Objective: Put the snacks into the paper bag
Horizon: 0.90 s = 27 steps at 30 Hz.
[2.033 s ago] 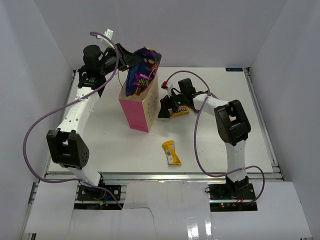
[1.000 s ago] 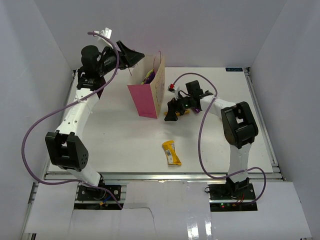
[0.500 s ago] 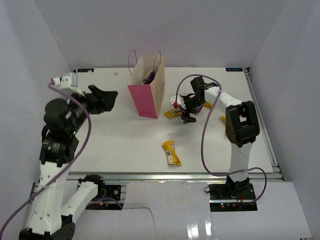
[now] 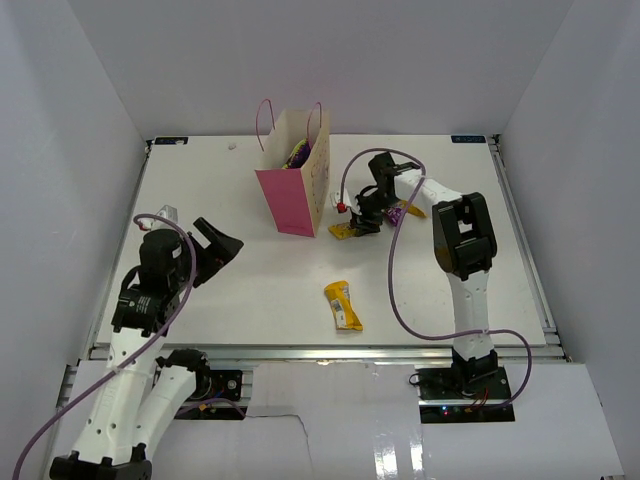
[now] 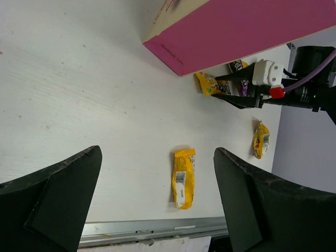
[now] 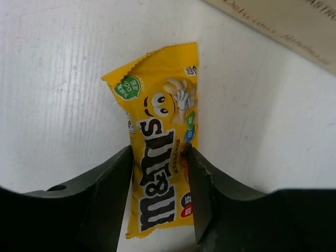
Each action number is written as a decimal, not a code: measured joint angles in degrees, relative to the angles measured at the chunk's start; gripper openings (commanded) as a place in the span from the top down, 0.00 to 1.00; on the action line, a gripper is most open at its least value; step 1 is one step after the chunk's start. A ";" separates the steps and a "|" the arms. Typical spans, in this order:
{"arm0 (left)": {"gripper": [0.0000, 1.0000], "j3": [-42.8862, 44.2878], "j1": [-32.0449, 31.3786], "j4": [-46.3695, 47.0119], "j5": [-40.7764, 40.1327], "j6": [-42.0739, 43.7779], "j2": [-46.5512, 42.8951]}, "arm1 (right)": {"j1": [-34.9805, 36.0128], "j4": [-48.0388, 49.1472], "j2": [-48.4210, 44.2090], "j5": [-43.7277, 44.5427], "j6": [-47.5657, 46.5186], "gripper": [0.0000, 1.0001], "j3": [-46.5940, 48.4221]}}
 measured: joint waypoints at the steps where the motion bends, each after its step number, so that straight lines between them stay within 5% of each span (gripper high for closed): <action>1: 0.03 -0.66 0.00 -0.04 0.00 -0.90 -0.57 | 0.00 0.96 -0.66 -0.28 0.22 0.58 -1.25; 4: 0.11 -2.99 0.00 0.15 0.07 -4.15 -2.67 | -0.07 1.68 -4.61 -0.57 1.40 0.68 -6.88; 9: 0.43 -6.93 0.00 0.63 0.63 -8.57 -3.76 | -0.13 -0.55 -14.40 -3.04 5.49 0.84 -18.21; 12: 0.52 -9.03 0.00 1.18 1.53 -10.38 -3.56 | 0.13 -2.51 -20.83 -6.75 10.88 0.92 -20.28; 18: 0.53 -11.21 0.00 3.52 4.26 -11.43 -2.80 | 3.89 1.05 -29.88 -14.34 31.45 0.92 -12.24; 20: 0.43 -11.21 0.00 4.42 5.42 -11.21 -2.38 | 5.66 7.21 -30.75 -14.25 42.88 0.92 -8.35; 27: 0.30 -13.75 0.00 9.51 10.82 -11.63 -3.45 | 11.89 28.22 -27.41 3.02 79.28 0.92 5.57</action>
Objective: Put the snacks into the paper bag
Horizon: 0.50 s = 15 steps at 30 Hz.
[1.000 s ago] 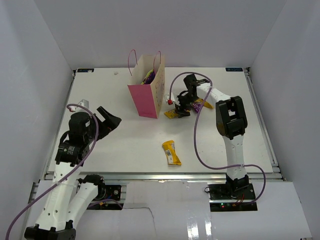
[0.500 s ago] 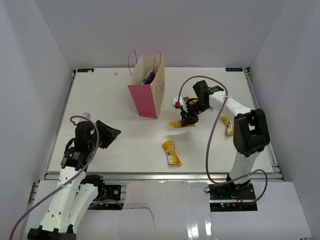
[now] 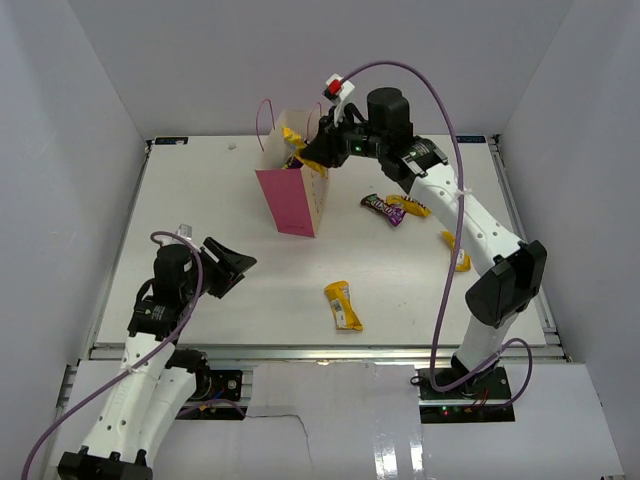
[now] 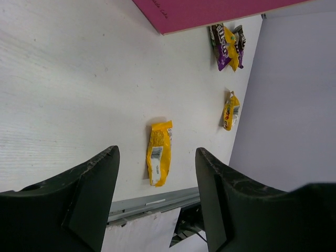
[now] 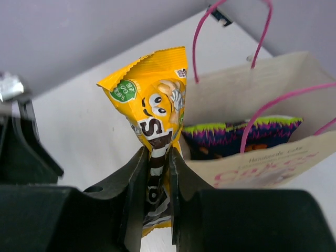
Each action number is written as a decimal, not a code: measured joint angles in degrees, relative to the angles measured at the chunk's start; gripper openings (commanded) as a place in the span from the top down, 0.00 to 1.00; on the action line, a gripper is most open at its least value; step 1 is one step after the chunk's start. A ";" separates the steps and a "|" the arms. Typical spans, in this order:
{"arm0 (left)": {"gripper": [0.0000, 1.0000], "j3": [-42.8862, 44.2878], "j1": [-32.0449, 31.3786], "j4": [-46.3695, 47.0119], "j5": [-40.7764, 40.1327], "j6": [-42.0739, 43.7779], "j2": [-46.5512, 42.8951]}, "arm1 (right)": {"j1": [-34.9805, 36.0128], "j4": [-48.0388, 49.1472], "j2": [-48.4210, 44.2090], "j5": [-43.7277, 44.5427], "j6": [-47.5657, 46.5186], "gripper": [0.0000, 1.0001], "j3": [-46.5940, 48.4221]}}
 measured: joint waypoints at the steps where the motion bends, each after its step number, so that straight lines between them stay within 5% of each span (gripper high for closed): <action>1: 0.30 -0.57 0.00 0.31 0.46 -0.22 -0.44 | 0.68 1.66 0.74 2.47 3.30 0.92 1.51; 7: 0.20 -2.32 0.00 0.66 2.58 -1.29 -3.43 | 3.93 10.27 7.63 14.95 15.82 0.90 9.35; 12: 0.11 -2.32 0.00 0.92 4.04 -0.48 -4.92 | 4.70 13.33 10.84 20.52 18.40 0.46 9.55; 15: 0.11 -2.23 0.00 1.40 5.33 0.90 -4.44 | 4.61 13.70 11.47 22.77 18.47 0.33 9.22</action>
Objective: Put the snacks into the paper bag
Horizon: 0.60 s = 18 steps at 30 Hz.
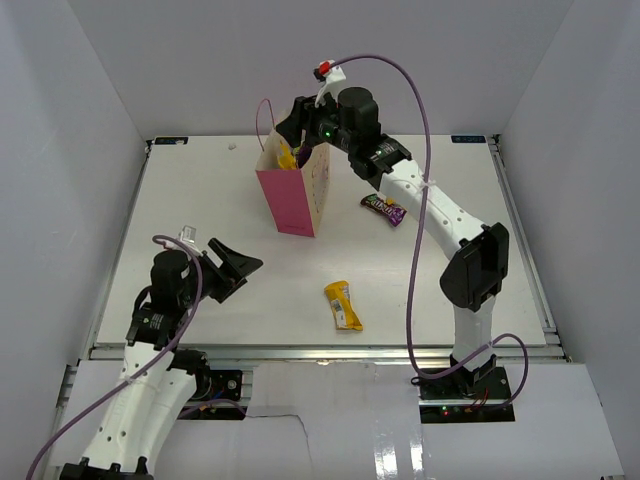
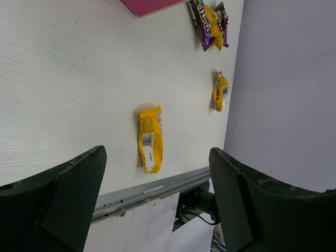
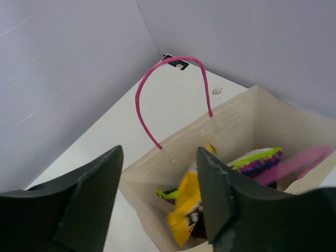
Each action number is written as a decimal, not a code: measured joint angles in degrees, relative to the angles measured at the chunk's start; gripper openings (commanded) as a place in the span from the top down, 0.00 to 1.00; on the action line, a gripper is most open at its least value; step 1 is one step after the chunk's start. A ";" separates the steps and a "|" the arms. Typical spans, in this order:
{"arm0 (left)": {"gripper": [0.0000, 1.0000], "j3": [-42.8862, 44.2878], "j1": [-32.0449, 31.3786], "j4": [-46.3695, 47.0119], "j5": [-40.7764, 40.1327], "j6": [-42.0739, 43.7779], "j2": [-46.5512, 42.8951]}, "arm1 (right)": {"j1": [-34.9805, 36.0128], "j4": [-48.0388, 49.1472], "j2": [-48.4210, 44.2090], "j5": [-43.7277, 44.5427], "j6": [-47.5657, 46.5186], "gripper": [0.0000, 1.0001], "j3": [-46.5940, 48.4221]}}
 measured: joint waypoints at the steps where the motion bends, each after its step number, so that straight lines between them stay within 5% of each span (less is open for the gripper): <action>1: 0.13 0.13 0.00 0.11 0.52 0.44 0.50 | -0.07 0.48 -0.09 0.20 -0.26 0.31 -0.22; 8: 0.20 1.81 -6.43 0.55 -0.42 0.09 8.70 | -0.55 0.46 -4.57 -6.10 -5.66 0.21 -5.44; 13: 0.17 4.50 -26.05 0.61 -11.32 -6.60 19.87 | -3.50 -5.75 -17.29 -23.04 -18.32 0.05 -17.14; 18: 0.13 16.39 -41.24 -1.64 -20.13 -12.61 43.34 | -12.35 -10.01 -32.37 -27.71 -30.27 0.03 -38.05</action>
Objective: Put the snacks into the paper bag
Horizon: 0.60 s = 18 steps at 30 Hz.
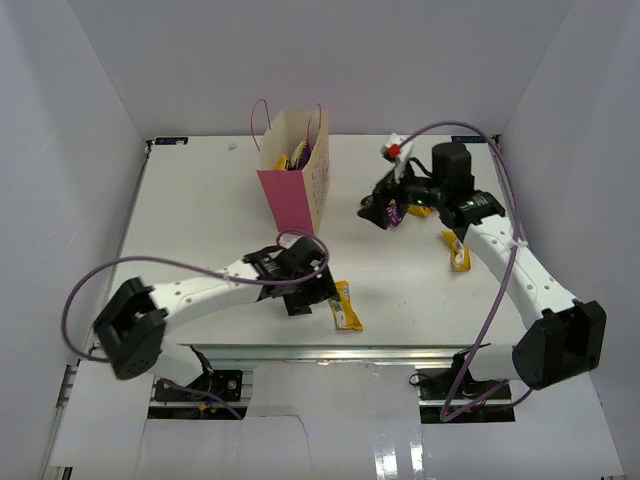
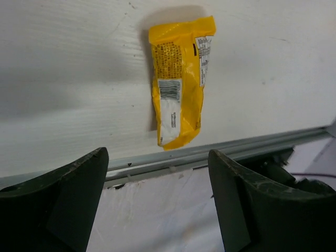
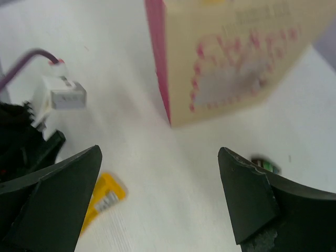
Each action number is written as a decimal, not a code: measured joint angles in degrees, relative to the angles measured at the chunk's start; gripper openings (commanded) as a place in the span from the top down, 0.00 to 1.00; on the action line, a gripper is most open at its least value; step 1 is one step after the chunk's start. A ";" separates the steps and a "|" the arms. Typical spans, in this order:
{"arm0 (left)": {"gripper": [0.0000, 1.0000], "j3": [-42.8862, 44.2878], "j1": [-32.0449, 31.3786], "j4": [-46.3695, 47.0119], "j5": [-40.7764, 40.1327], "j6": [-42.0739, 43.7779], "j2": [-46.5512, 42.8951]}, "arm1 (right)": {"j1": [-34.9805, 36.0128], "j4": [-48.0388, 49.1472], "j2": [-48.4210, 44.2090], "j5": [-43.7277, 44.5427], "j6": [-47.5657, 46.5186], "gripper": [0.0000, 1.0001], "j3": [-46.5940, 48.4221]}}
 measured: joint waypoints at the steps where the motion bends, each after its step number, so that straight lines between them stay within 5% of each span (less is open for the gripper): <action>1: 0.12 3.28 -1.51 -1.11 -1.07 -0.52 4.76 | -3.06 -1.11 -2.08 -0.04 -1.53 0.03 -4.39; 8: 0.13 20.59 -4.79 -5.01 -3.85 -0.37 27.19 | -18.56 -7.82 -13.11 2.05 -9.88 0.02 -30.91; 13: 0.55 26.21 -4.72 -9.40 -3.50 0.55 35.10 | -19.37 -9.01 -20.98 1.14 -11.50 0.02 -34.84; 18: 0.71 31.78 -4.98 -14.34 -3.85 0.74 38.47 | -20.72 -8.31 -21.99 0.70 -12.04 0.02 -34.84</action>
